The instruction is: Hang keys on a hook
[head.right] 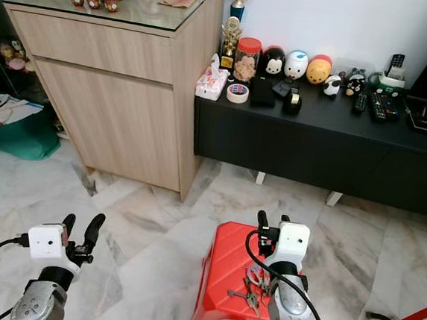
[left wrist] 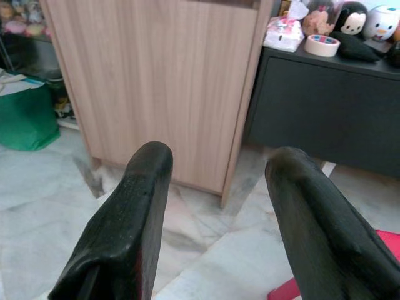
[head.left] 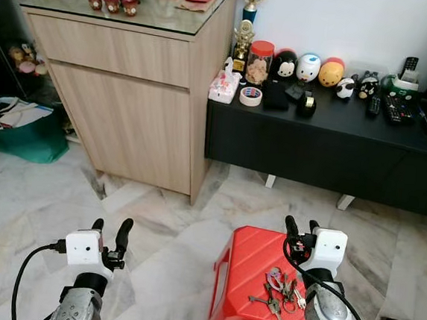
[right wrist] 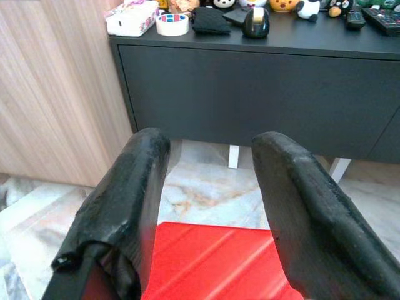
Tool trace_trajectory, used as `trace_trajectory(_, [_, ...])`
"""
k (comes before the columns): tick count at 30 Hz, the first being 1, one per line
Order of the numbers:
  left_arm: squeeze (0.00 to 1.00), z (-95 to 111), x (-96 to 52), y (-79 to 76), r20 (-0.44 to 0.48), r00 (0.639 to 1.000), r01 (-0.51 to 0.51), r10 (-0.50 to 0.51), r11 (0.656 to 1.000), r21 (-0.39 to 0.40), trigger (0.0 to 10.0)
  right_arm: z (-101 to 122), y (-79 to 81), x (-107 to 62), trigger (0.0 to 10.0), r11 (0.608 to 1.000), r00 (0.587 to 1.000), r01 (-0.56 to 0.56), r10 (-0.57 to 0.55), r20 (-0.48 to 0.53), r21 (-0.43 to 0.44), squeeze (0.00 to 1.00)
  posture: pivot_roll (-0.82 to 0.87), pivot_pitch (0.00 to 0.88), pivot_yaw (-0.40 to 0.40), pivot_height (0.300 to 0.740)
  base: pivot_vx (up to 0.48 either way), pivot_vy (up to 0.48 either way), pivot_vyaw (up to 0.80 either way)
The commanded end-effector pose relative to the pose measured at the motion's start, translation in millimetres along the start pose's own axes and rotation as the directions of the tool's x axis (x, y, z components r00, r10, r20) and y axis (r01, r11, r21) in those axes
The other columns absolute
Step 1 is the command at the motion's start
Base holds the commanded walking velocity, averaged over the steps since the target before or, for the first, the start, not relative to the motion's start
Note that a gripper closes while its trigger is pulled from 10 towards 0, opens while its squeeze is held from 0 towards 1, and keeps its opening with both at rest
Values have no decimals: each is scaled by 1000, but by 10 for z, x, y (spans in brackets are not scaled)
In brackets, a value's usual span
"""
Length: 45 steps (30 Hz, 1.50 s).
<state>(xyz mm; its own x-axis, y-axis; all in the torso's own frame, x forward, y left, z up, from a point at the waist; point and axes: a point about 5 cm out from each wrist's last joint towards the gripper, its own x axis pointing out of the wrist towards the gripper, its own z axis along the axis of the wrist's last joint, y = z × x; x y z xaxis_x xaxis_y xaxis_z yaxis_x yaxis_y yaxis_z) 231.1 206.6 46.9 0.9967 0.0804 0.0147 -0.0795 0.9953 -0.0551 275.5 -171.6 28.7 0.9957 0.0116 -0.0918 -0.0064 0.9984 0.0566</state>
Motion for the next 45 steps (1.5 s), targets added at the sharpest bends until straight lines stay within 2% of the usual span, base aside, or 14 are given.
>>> trace_trajectory(1, [0, -8, -29, 1, -12, 1000, 6, -6, 1000, 1, 10000, 8, -34, -8, 10000, 1000, 1000, 14, -14, 7, 1, 0, 89, 72, -10, 740, 0, 0, 0])
trace_trajectory(20, [0, 3, -28, 14, -20, 1000, 4, -4, 1000, 2, 10000, -24, -21, -3, 10000, 999, 999, 36, -36, -20, 18, 0, 90, 67, 1, 740, 0, 0, 0])
trace_trajectory(30, [0, -5, -21, 15, -29, 1000, 7, -7, 1000, 8, 10000, -29, 19, -3, 10000, 1000, 1000, 8, -8, -17, 18, 0, 89, 68, 2, 685, 0, 0, 0])
trace_trajectory(45, [0, -9, -26, -10, -40, 999, 15, -15, 1000, 5, 10000, -47, 28, -8, 10000, 1000, 999, 19, -19, -26, 0, 0, 94, 70, 8, 685, 0, 0, 0])
